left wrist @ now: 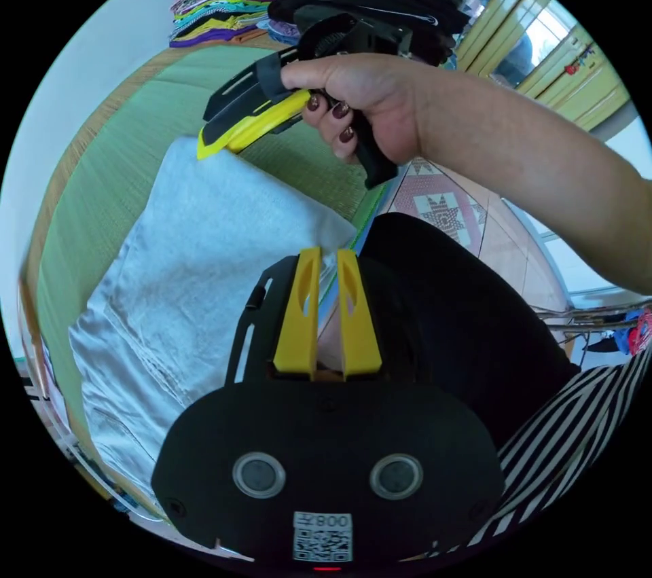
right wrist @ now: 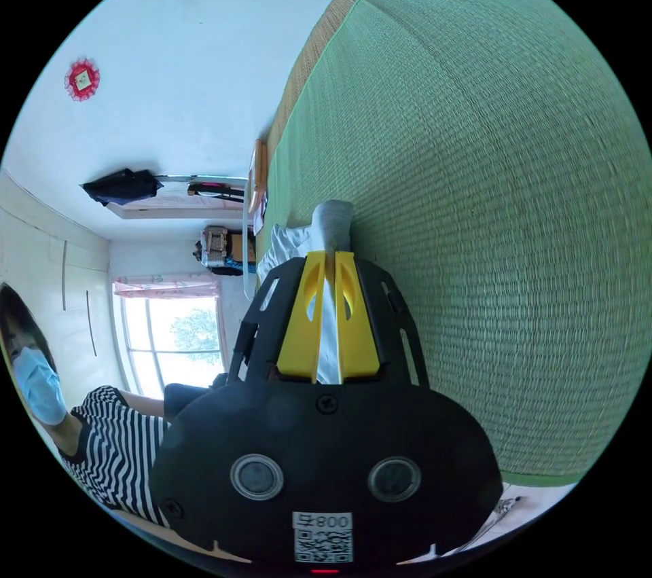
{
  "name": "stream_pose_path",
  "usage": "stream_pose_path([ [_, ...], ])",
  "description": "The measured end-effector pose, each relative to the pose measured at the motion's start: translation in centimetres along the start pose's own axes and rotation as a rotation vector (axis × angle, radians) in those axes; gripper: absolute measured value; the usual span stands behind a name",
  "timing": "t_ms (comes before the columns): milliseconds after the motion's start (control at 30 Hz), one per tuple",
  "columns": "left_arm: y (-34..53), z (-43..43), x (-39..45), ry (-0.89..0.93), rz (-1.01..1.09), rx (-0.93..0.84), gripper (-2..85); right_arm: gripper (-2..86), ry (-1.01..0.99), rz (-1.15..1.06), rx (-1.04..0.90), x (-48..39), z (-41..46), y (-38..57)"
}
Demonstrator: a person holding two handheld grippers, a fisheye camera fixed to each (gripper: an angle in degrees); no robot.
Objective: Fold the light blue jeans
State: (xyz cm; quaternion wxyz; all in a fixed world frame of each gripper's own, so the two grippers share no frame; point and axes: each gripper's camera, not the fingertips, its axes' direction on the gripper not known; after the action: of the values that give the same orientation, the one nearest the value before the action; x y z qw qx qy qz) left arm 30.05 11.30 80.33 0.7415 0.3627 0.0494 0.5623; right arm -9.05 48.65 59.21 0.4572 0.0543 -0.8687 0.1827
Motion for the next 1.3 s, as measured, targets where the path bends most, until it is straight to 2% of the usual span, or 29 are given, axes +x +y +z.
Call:
stream_pose_path([
  [333,-2.6,-13.1,0.4,0.180,-0.064,0.154,0.9,2.1,-0.028,-0.031,0.046,-3.3,-0.9,-0.3],
  [600,-5.5,-26.7,1.6,0.317,-0.034,0.336,0.7,1.9,0.015,-0.025,0.239,-8.2,-5.2,1.5],
  [733,-4.7,-34.2,0.6,0.403,-0.065,0.389,0.7,1.9,0.016,-0.017,0.290,-11.1,-4.2,2.7],
  [1033,3.2,-52.2,-5.6,0.580,-0.285,0.596,0.7,2.0,-0.016,-0.112,0.272,-22.9,5.7,2.6],
  [1300,12.7,-66.4,-9.9,0.621,-0.525,0.771,0.8,2.1,0.012,-0.202,0.134,-34.2,21.0,1.2],
])
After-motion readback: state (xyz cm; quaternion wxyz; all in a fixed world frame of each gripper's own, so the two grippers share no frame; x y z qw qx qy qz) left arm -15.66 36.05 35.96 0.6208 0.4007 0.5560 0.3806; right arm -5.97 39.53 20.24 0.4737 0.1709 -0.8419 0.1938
